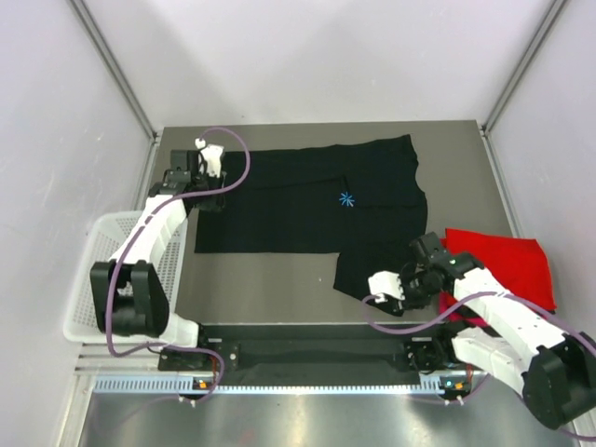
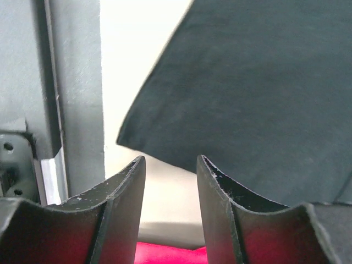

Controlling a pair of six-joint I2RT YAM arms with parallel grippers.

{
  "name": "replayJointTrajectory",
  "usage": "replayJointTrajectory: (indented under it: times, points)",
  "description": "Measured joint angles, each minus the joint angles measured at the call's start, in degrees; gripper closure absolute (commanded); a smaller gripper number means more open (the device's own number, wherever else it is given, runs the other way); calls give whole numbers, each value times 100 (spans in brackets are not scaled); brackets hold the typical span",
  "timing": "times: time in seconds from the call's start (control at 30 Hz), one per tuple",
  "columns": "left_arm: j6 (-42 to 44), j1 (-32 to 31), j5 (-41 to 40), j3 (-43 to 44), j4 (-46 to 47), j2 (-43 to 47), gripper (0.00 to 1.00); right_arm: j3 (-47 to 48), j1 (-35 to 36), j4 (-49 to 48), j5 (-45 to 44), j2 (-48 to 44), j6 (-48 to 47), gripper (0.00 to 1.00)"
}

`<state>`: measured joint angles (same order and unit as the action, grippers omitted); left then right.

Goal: Fold and stack the t-shirts
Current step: Fold the tshirt

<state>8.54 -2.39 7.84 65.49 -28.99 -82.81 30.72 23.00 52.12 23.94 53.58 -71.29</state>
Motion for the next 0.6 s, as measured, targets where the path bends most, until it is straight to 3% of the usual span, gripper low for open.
replayJointTrajectory:
  times: [0.6]
  points:
    - [2, 63, -358, 315, -17, -551, 57, -225, 459, 7, -234, 350, -577, 56]
